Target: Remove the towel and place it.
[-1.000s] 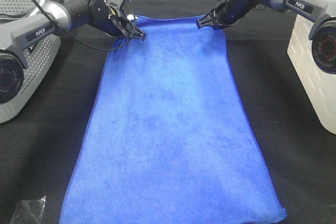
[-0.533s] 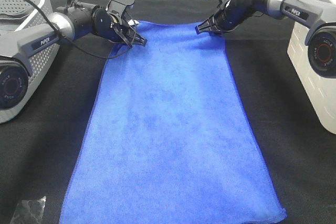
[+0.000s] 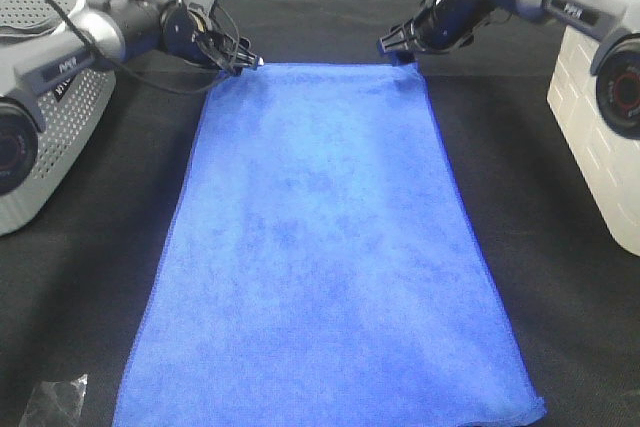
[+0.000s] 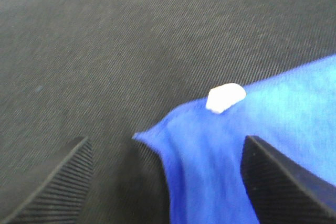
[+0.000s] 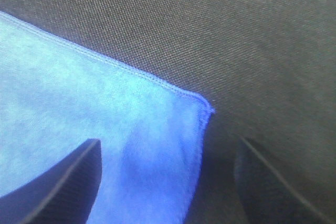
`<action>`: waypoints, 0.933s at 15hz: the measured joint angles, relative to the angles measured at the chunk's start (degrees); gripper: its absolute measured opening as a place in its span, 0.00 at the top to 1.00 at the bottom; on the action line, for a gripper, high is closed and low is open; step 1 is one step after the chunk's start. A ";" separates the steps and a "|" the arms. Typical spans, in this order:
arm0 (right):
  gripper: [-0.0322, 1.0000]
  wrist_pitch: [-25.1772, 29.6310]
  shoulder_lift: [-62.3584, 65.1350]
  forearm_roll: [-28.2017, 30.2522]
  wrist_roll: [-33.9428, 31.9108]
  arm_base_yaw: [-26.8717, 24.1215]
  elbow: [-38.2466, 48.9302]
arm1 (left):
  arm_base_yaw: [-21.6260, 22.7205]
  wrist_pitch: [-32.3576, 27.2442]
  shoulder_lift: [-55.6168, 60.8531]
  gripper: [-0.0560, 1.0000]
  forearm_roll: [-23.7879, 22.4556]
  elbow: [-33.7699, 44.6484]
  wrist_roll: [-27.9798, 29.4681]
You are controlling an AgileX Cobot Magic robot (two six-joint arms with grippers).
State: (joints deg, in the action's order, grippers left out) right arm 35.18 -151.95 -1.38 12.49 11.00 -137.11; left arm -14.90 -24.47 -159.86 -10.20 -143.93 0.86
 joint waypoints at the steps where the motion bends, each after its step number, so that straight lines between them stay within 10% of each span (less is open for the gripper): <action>1: 0.31 2.58 1.43 0.00 -0.80 0.00 0.00 | 0.00 -3.55 1.38 0.26 0.57 0.00 0.11; 7: 0.20 28.02 13.58 0.06 -7.96 0.00 0.00 | 0.00 -36.38 14.73 0.20 9.57 -0.06 0.46; 14: 0.19 34.61 28.02 -0.69 -14.15 0.00 0.00 | 1.49 -44.69 28.76 0.17 8.71 -0.06 2.35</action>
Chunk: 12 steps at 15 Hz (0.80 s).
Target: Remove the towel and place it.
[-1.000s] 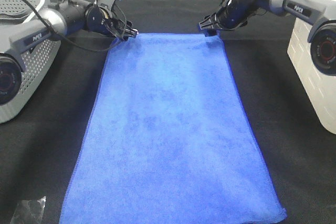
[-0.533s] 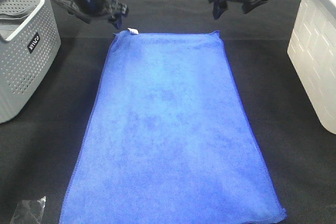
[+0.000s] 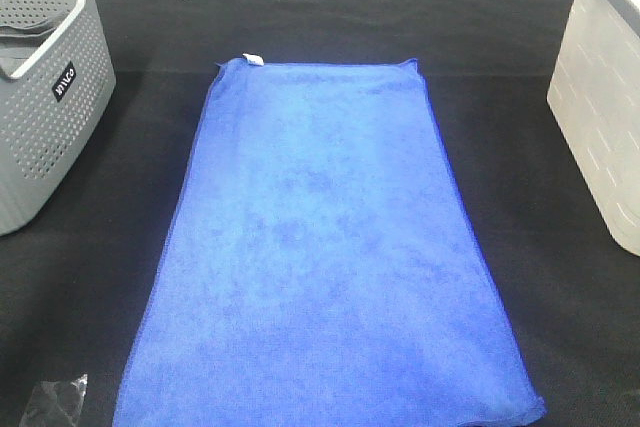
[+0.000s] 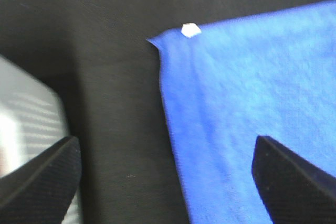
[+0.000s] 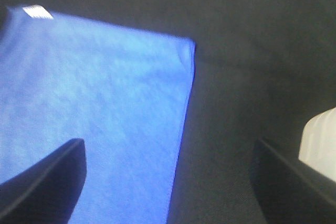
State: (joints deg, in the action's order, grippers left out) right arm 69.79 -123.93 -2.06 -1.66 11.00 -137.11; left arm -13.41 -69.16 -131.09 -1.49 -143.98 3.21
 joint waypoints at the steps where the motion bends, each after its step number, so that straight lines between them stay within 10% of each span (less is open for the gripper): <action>1: 0.19 0.00 3.67 1.66 0.11 -0.23 0.00 | 3.44 -0.11 2.81 0.17 -2.06 0.00 -0.17; 7: 0.21 0.00 16.73 2.06 -4.47 -11.23 14.61 | 12.49 -0.34 10.66 0.17 -3.38 1.09 0.57; 12: 0.22 0.06 38.96 5.27 -4.41 -11.40 37.01 | 12.72 -0.34 28.13 0.17 -3.38 28.71 0.92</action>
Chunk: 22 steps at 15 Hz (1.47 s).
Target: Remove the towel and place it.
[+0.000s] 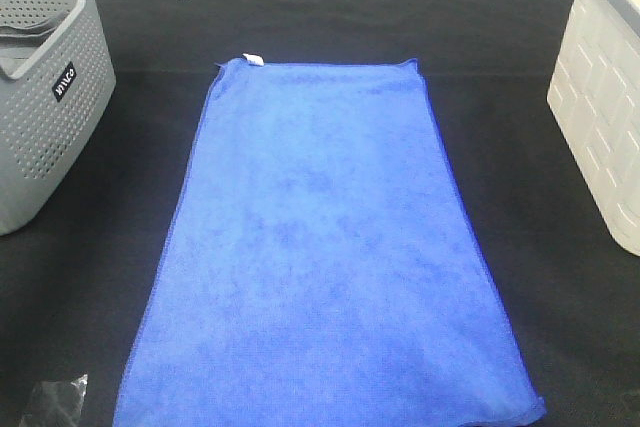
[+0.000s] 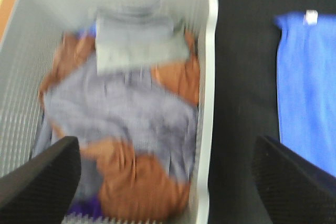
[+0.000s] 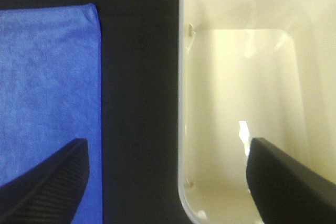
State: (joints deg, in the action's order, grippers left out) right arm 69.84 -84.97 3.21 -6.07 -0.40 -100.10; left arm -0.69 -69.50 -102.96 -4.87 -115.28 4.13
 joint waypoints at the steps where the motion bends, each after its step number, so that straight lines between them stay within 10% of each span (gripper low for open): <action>1: 0.22 0.00 5.27 0.46 0.06 0.00 4.70 | 0.00 0.40 5.27 0.17 0.00 6.53 0.29; 14: 0.22 0.11 67.15 4.01 1.89 0.00 54.32 | 0.00 14.67 77.18 0.17 -7.22 72.71 0.92; 22: 0.22 -1.78 84.97 4.01 2.12 0.00 66.86 | 0.00 5.56 102.96 0.17 -3.21 83.59 0.69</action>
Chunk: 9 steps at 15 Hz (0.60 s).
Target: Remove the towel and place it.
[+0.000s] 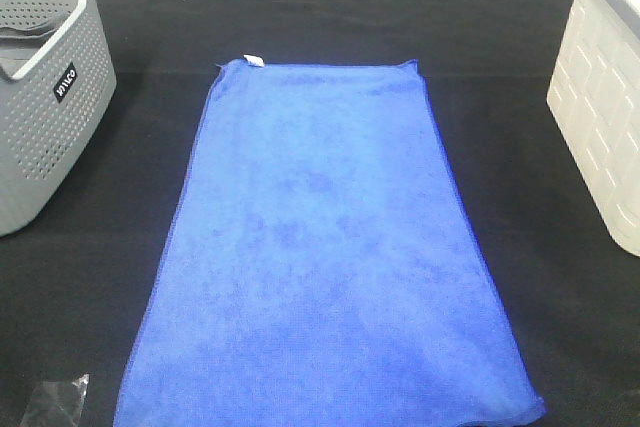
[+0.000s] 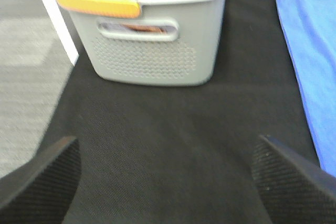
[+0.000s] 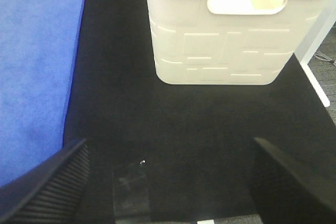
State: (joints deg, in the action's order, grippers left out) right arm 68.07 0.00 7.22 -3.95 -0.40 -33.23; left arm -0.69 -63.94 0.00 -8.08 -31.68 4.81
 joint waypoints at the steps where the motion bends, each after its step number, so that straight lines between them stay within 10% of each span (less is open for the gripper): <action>1: 0.22 -0.40 0.23 -0.23 0.11 0.00 2.06 | 0.00 -0.52 0.11 0.17 1.09 0.34 -0.40; 9: 0.23 -7.10 0.29 -3.61 5.50 0.00 4.70 | 0.00 3.78 0.34 0.17 6.25 2.52 -3.04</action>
State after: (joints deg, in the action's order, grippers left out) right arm 60.96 0.29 3.61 1.55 -0.40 -28.53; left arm -0.69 -60.16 0.34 -1.83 -29.16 1.78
